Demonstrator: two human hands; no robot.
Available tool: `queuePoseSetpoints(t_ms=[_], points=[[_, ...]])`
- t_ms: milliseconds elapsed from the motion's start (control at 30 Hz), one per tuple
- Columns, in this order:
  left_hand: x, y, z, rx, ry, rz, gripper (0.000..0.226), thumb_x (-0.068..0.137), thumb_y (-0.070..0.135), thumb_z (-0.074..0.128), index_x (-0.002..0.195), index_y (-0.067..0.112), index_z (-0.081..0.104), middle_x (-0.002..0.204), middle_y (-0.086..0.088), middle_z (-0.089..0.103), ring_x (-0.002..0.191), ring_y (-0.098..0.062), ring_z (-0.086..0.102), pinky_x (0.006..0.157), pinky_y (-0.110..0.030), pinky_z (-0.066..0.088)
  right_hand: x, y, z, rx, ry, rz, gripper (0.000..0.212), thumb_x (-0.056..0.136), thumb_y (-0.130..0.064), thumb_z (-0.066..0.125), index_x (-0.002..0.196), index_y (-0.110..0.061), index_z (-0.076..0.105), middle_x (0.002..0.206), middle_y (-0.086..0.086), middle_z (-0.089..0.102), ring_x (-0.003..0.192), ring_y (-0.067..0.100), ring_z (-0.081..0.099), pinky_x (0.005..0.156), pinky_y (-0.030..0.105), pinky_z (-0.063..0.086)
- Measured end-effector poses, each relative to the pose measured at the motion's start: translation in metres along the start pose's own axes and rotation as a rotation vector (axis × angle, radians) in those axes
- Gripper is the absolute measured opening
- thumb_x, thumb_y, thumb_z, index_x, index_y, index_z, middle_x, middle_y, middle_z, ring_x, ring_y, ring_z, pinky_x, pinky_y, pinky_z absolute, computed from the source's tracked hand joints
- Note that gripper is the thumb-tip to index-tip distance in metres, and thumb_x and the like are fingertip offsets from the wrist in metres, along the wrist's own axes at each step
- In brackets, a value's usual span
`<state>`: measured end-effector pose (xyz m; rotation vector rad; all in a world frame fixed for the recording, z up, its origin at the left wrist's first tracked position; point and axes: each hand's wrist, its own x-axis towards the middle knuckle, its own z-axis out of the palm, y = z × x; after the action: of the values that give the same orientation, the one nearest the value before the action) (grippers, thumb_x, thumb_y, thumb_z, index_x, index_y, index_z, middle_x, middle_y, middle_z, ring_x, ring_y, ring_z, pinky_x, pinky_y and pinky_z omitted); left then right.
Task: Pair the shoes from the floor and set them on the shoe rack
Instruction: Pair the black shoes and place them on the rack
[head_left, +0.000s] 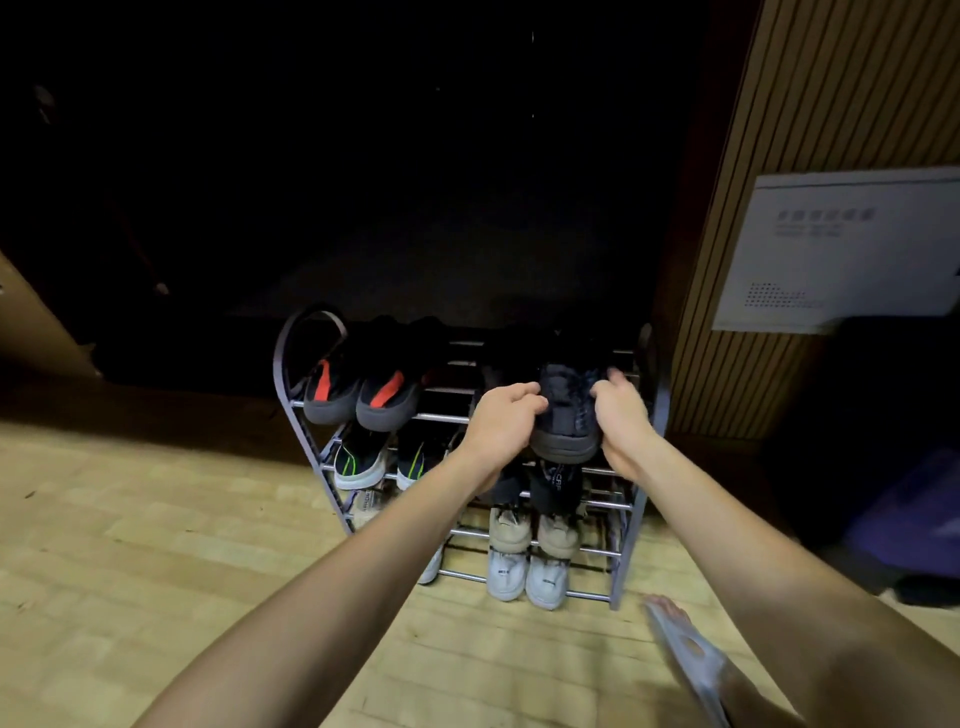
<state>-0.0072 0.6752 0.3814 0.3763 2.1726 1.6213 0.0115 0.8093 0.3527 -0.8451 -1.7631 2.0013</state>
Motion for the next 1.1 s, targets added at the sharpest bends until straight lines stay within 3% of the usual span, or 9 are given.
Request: queuePoseSetpoints(t_ms=[167, 267, 367, 567, 633, 733, 800, 933, 1100], points=[[0.038, -0.025, 0.026, -0.006, 0.027, 0.006, 0.045, 0.096, 0.017, 0.049, 0.141, 0.014, 0.051, 0.138, -0.007, 0.058, 0.125, -0.018, 0.053, 0.108, -0.039, 0.043, 0.041, 0.022, -0.01, -0.113, 0.082, -0.022, 0.045, 0.102, -0.018, 0.035, 0.147, -0.011, 0.041, 0.136, 0.015, 0.055, 0.119, 0.026, 0.053, 0.102, 0.042, 0.045], [0.057, -0.034, 0.036, -0.002, 0.06, -0.016, 0.045, 0.096, 0.022, 0.048, 0.141, 0.017, 0.052, 0.139, -0.018, 0.055, 0.127, -0.032, 0.052, 0.108, -0.044, 0.042, 0.067, 0.032, -0.009, -0.168, 0.113, -0.031, 0.045, 0.105, -0.023, 0.035, 0.148, -0.01, 0.038, 0.122, 0.011, 0.056, 0.104, 0.022, 0.054, 0.084, 0.032, 0.042], [0.067, -0.038, 0.04, -0.019, 0.09, -0.001, 0.045, 0.097, 0.023, 0.047, 0.141, 0.016, 0.051, 0.138, -0.017, 0.056, 0.127, -0.033, 0.053, 0.107, -0.04, 0.043, 0.081, 0.039, -0.007, -0.227, 0.115, -0.047, 0.047, 0.106, -0.024, 0.034, 0.151, -0.012, 0.035, 0.138, 0.015, 0.053, 0.12, 0.028, 0.053, 0.086, 0.029, 0.039], [0.071, -0.043, 0.053, 0.002, 0.075, 0.071, 0.046, 0.099, 0.021, 0.046, 0.145, 0.015, 0.047, 0.142, 0.0, 0.054, 0.13, -0.016, 0.048, 0.11, -0.03, 0.036, 0.09, 0.043, -0.006, -0.253, 0.115, -0.082, 0.044, 0.106, -0.017, 0.03, 0.15, -0.007, 0.035, 0.144, 0.018, 0.048, 0.125, 0.031, 0.05, 0.092, 0.035, 0.041], [0.071, -0.041, 0.051, -0.008, 0.075, 0.08, 0.044, 0.099, 0.02, 0.046, 0.143, 0.015, 0.048, 0.137, 0.002, 0.056, 0.123, -0.011, 0.052, 0.105, -0.026, 0.04, 0.085, 0.041, -0.004, -0.371, 0.152, -0.081, 0.038, 0.106, -0.018, 0.03, 0.138, -0.004, 0.046, 0.134, 0.022, 0.053, 0.107, 0.029, 0.053, 0.083, 0.036, 0.04], [0.06, -0.035, 0.04, 0.007, 0.107, 0.178, 0.037, 0.098, 0.014, 0.045, 0.132, 0.019, 0.059, 0.113, 0.015, 0.062, 0.092, 0.002, 0.056, 0.08, -0.011, 0.044, 0.07, 0.039, -0.008, -0.431, 0.257, -0.098, 0.033, 0.104, -0.023, 0.036, 0.11, -0.002, 0.06, 0.112, 0.022, 0.061, 0.101, 0.033, 0.057, 0.081, 0.038, 0.041], [0.051, -0.031, 0.029, -0.001, 0.141, 0.247, 0.035, 0.094, 0.01, 0.046, 0.12, 0.023, 0.067, 0.098, 0.017, 0.066, 0.081, -0.005, 0.059, 0.078, -0.027, 0.053, 0.057, 0.036, -0.012, -0.439, 0.287, -0.145, 0.032, 0.102, -0.024, 0.038, 0.105, -0.003, 0.063, 0.107, 0.021, 0.064, 0.102, 0.036, 0.058, 0.087, 0.042, 0.045], [0.028, -0.013, -0.003, -0.039, 0.221, 0.341, 0.033, 0.089, 0.006, 0.047, 0.1, 0.024, 0.072, 0.098, 0.014, 0.07, 0.09, -0.002, 0.064, 0.088, -0.038, 0.056, 0.022, 0.008, -0.013, -0.426, 0.257, -0.265, 0.033, 0.102, -0.02, 0.038, 0.117, -0.012, 0.066, 0.099, 0.009, 0.064, 0.086, 0.022, 0.055, 0.077, 0.033, 0.043], [-0.023, 0.025, -0.054, -0.191, 0.297, 0.427, 0.034, 0.09, -0.001, 0.045, 0.082, 0.023, 0.068, 0.09, 0.007, 0.071, 0.084, -0.007, 0.064, 0.071, -0.027, 0.053, -0.041, -0.034, -0.004, -0.332, 0.135, -0.359, 0.035, 0.099, -0.018, 0.037, 0.098, -0.026, 0.071, 0.09, -0.006, 0.07, 0.09, 0.012, 0.06, 0.079, 0.03, 0.043]])
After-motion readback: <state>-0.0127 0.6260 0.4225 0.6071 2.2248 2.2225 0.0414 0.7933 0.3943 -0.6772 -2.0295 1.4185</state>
